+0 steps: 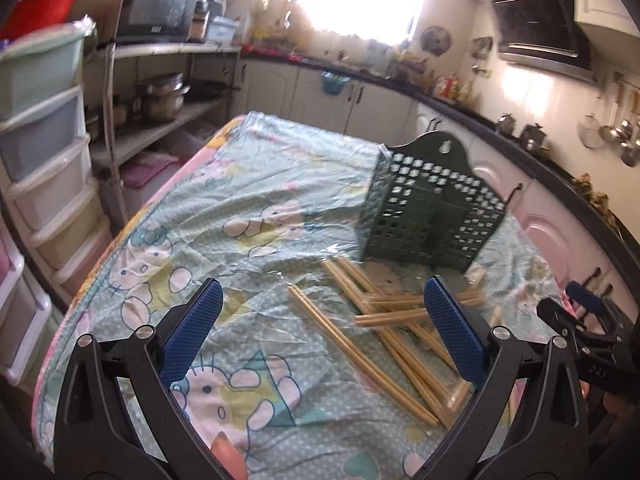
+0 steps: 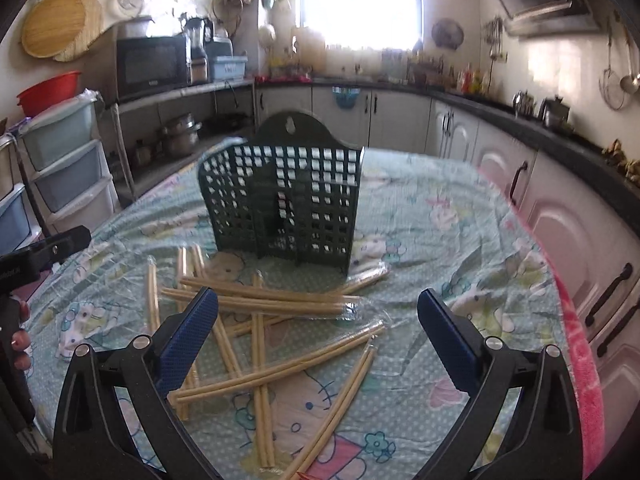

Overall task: Organize utensils
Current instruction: 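Move the right tool down to the chopsticks while the left tool approaches them too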

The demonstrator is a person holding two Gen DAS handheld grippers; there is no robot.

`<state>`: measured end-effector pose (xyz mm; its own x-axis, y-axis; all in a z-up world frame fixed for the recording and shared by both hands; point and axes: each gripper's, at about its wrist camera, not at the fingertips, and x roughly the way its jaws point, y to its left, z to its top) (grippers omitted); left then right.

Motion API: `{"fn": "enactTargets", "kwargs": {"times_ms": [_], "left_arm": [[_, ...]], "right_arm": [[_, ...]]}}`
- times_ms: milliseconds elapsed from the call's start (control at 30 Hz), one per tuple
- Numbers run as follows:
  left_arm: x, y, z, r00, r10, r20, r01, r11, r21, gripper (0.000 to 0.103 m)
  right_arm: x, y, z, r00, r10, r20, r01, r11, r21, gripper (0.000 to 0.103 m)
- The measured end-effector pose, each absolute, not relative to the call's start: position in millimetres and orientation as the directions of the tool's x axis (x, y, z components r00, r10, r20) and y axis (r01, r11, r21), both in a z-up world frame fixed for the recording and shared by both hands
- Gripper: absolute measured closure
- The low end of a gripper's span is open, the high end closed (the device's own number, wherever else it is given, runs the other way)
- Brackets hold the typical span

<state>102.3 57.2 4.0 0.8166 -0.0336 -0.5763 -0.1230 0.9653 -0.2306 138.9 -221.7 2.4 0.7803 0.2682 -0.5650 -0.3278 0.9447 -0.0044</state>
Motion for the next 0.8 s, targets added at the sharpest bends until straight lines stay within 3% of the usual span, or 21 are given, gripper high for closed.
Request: {"fn": "enactTargets", "kwargs": {"times_ms": [200,400,567,800], "left_arm": [[141,69,-16,0.739,-0.103,-0.666,-0.127,0.949,-0.288,0.012],[167,79,-34,0.683,-0.159,-0.713,-0.146,0.926,-0.347,0.029],[179,90,-48,0.640,-0.196,-0.743,-0.183,0.900,-0.396,0.039],[191,100,-69,0.596,-0.274,-0.755,-0.196,0.862,-0.468,0.047]], "right_arm": [[170,-229,-12,0.711,0.263,-0.652,-0.332,0.943,0.018,0.025],[197,-234,-32,0.624,0.277,-0.730,-0.332,0.940,0.074,0.048],[213,-237,-44,0.570,0.307,-0.762,-0.326,0.936,0.132,0.060],[227,-243,-55,0.520,0.348,-0.780,-0.320,0.926,0.200,0.062]]}}
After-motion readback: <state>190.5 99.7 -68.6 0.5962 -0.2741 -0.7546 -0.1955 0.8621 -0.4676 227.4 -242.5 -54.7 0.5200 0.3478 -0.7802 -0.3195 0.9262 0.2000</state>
